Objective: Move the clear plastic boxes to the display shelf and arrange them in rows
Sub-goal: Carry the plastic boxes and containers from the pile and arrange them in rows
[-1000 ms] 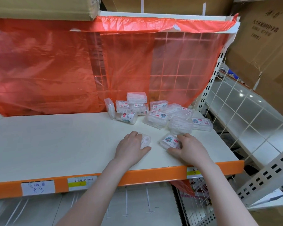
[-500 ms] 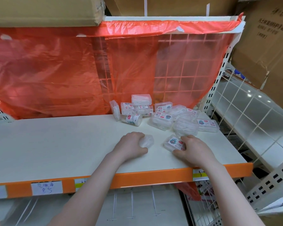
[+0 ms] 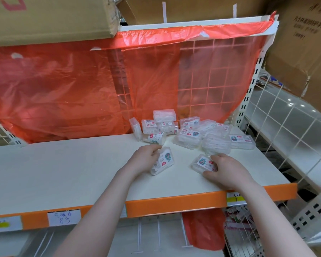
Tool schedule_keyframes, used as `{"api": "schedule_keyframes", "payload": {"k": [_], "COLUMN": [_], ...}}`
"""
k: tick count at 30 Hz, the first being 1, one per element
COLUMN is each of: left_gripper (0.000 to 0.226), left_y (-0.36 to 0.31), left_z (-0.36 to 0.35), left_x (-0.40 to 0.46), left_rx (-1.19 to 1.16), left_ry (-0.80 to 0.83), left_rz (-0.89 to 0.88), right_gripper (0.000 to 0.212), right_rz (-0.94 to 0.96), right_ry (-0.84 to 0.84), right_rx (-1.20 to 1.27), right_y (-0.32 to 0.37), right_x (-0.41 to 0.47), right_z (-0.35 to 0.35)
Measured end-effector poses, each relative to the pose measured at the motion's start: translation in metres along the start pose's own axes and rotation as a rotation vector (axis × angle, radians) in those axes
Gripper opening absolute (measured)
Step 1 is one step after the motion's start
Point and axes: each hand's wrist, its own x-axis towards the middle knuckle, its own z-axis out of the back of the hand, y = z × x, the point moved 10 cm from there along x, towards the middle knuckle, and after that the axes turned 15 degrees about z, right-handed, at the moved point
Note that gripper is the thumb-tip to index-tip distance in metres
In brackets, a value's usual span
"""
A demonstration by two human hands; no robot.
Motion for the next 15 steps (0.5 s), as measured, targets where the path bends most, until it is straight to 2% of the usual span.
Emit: {"api": "schedule_keyframes", "payload": {"k": [4, 12, 15], "left_gripper": [0.048, 0.060, 0.057], "left_y": [0.002, 0.001, -0.002], "left_z": [-0.008, -0.025, -0.027], "left_x": [0.005, 0.003, 0.004], "left_rx": [0.146, 0.211, 0.233], "left_ry": [-0.018, -0.021, -0.042], "left_rz": [0.018, 0.050, 0.037], "right_gripper": [0.037, 0.036, 0.035], "right_rz": [0.004, -0.002, 0.005], "right_ry": [-0.004, -0.002, 0.002], "right_rx": [0.008, 0.032, 0.046], "right_y": [0.000, -0.002, -0.002], "right_x": [-0.001, 0.000, 0.001], "right_z": [0.001, 0.000, 0.000]}}
